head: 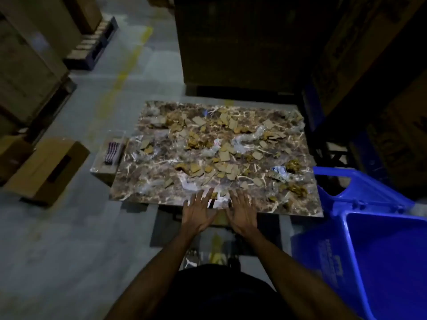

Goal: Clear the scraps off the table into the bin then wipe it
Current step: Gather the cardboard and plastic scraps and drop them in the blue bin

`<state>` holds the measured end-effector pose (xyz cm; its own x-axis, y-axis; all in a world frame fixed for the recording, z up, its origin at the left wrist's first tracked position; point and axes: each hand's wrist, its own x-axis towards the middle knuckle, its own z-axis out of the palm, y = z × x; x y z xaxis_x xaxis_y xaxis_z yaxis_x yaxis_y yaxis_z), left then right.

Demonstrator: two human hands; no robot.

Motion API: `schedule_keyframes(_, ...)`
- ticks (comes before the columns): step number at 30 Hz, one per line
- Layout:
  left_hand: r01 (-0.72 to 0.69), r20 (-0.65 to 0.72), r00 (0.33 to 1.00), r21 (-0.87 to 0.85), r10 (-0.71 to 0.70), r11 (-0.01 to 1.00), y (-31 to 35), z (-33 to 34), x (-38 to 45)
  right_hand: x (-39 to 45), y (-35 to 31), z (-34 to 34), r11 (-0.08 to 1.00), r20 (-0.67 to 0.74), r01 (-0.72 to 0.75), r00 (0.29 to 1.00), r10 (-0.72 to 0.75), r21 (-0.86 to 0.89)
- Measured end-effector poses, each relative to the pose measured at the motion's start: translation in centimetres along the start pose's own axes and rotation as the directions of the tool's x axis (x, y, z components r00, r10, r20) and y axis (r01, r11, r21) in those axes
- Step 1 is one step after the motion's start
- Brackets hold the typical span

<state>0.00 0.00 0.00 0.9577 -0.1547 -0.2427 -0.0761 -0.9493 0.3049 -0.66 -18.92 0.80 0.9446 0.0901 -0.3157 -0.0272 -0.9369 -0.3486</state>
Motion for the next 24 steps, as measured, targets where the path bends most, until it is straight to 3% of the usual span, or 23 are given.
schedule_keyframes(6,0.194,0.032,0.981,-0.163,-0.191,0.967,-2.9,-0.2,-0.9,1.5,-1.2,2.4,0.999,0.056,0.037,0.998,-0.037,0.007)
schedule_keyframes(12,0.289,0.062,0.957,-0.167,-0.282,0.943,-5.9,1.0,-0.9,3.7,-2.2,4.4,0.985,0.056,0.168,0.984,-0.166,-0.031)
schedule_keyframes(16,0.176,0.093,0.983,-0.199,-0.16,0.964,-8.1,1.2,1.1,6.8,-3.2,5.0,0.98,0.103,0.198,0.975,-0.195,-0.018)
schedule_keyframes(19,0.103,0.085,0.993,-0.24,-0.085,0.965,-10.0,1.4,2.9,9.5,-4.1,5.5,0.986,0.053,0.169,0.984,-0.169,0.002)
schedule_keyframes(24,0.106,0.002,0.992,-0.528,-0.124,0.843,-13.9,2.0,4.6,13.5,-5.9,5.2,0.995,-0.032,0.093,0.995,-0.093,0.023)
